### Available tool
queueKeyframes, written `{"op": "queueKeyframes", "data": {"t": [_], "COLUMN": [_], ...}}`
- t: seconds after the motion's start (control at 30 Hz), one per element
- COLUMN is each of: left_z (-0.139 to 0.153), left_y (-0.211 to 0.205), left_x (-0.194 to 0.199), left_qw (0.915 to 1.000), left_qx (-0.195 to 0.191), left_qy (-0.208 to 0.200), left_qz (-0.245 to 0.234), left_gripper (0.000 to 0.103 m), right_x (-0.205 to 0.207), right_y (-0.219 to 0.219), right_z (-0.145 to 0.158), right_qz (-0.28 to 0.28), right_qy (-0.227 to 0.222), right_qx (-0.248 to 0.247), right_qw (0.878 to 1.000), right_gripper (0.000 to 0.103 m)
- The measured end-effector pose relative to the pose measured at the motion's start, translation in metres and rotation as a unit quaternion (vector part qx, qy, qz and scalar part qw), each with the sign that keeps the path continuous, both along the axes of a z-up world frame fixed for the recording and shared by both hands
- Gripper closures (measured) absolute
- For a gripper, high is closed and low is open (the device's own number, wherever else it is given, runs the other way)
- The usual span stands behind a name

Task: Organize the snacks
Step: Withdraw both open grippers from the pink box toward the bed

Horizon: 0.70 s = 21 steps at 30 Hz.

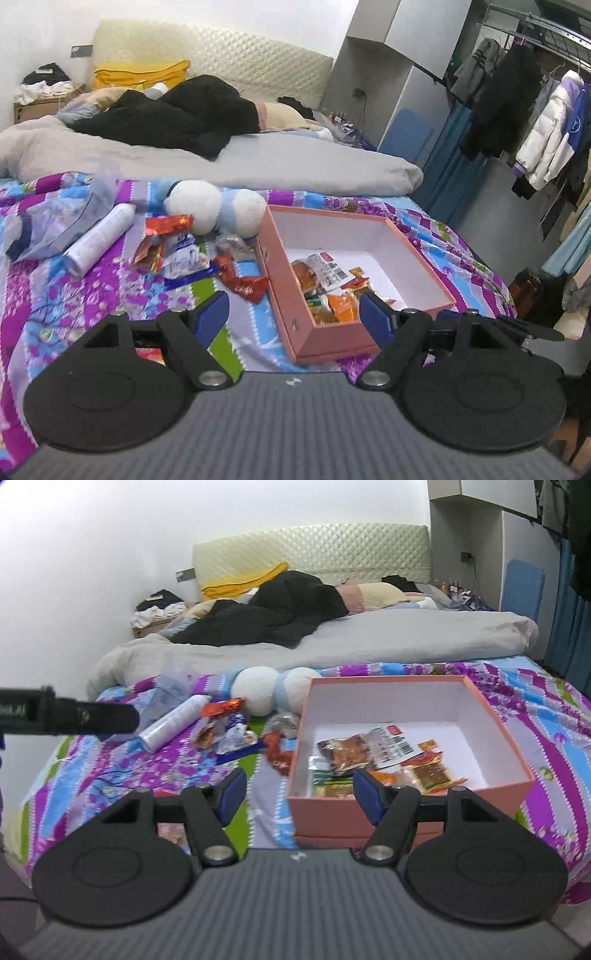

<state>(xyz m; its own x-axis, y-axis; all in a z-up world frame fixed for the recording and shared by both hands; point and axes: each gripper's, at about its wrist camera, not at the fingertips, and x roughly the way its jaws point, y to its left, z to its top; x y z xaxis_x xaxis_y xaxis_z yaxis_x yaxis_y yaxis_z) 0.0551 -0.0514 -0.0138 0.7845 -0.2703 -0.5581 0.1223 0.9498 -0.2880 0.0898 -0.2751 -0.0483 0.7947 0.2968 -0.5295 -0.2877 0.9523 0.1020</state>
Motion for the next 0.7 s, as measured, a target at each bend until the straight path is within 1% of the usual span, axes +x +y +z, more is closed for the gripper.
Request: {"op": "queueKeyframes", "data": {"t": [0.13, 0.23, 0.3, 0.4, 0.53, 0.63, 0.7], "left_z": [-0.006, -0.013, -0.018, -0.024, -0.033, -0.035, -0.036], "left_y": [0.008, 0.017, 0.024, 0.032, 0.041, 0.044, 0.047], "left_x": [-0.027, -0.037, -0.044, -0.051, -0.056, -0.057, -0.056], "left_qw": [0.9998, 0.9994, 0.9986, 0.9980, 0.9966, 0.9961, 0.9958], "left_qx": [0.006, 0.005, 0.015, 0.017, 0.025, 0.024, 0.022], "left_qy": [0.001, 0.012, 0.018, 0.030, 0.041, 0.043, 0.046], "left_qz": [0.018, 0.034, 0.047, 0.054, 0.068, 0.073, 0.076], "left_gripper": [0.022, 0.022, 0.022, 0.022, 0.022, 0.021, 0.020], "right_x": [-0.016, -0.027, -0.033, -0.037, -0.042, -0.044, -0.044], "right_y": [0.011, 0.016, 0.021, 0.027, 0.039, 0.044, 0.048], "right_z": [-0.001, -0.003, -0.008, -0.015, -0.022, -0.026, -0.028], "right_qz": [0.014, 0.022, 0.022, 0.030, 0.050, 0.057, 0.060], "right_qy": [-0.004, -0.013, -0.015, -0.007, -0.008, -0.002, 0.000], "right_qx": [0.006, 0.016, 0.021, 0.035, 0.014, 0.010, 0.007], "right_qw": [1.000, 1.000, 0.999, 0.999, 0.999, 0.998, 0.998], "right_gripper": [0.037, 0.037, 0.037, 0.037, 0.037, 0.037, 0.037]}}
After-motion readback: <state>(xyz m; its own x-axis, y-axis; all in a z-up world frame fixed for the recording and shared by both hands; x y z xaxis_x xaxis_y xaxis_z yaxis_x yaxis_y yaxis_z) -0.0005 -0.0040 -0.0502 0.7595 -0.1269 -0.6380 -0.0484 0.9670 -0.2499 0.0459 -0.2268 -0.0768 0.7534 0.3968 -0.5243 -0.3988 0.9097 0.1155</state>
